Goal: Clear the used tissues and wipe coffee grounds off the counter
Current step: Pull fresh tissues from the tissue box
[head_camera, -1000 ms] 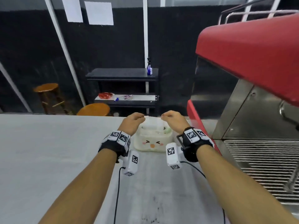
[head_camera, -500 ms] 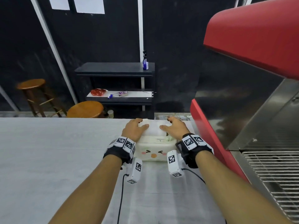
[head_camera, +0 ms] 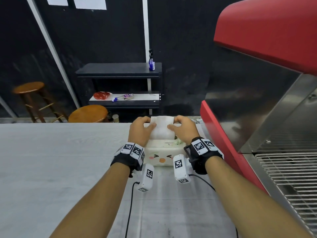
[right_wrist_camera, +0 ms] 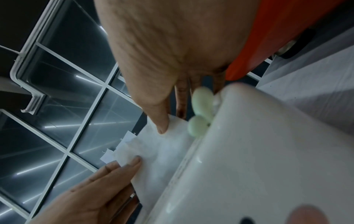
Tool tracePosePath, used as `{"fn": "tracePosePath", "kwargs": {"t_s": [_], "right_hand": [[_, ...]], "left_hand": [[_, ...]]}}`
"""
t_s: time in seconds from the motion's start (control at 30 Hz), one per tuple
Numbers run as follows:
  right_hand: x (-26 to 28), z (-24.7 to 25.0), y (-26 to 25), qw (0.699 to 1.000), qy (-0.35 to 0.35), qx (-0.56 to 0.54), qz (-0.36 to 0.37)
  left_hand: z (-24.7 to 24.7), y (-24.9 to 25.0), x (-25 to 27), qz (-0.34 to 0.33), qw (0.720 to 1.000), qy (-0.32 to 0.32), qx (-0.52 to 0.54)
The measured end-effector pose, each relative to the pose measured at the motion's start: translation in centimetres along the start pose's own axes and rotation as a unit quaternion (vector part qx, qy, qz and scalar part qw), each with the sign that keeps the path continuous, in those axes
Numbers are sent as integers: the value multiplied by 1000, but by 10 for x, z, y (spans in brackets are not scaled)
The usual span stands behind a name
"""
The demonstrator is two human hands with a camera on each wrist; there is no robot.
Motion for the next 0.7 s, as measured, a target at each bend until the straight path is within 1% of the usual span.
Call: {"fn": "tracePosePath", "kwargs": {"t_s": [0.13, 0.3, 0.43, 0.57, 0.7], "right_hand": [[18, 11, -27, 997, 24, -41, 58], [48, 25, -52, 988, 66, -90, 106], [76, 27, -61, 984, 71, -113, 114], [110, 23, -61, 981, 55, -142, 117], [155, 11, -57, 979, 40, -167, 113]], "left_hand": [[12, 21, 12, -45, 998, 21, 38], [30, 40, 35, -60, 994, 42, 85], [42, 46, 60, -50, 989, 55, 126], [50, 51, 99, -44, 990, 65, 118], [56, 49, 147, -27, 992, 76, 100]]}}
Point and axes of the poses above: each hand's wrist, its own x-axis away from the middle knuckle, its own z-axis out of the back of the hand, y = z × x, the point moved 8 cm from there along -x, towards the middle knuckle, and after that the axes turned 10 degrees about -y, right-handed, at the moved point
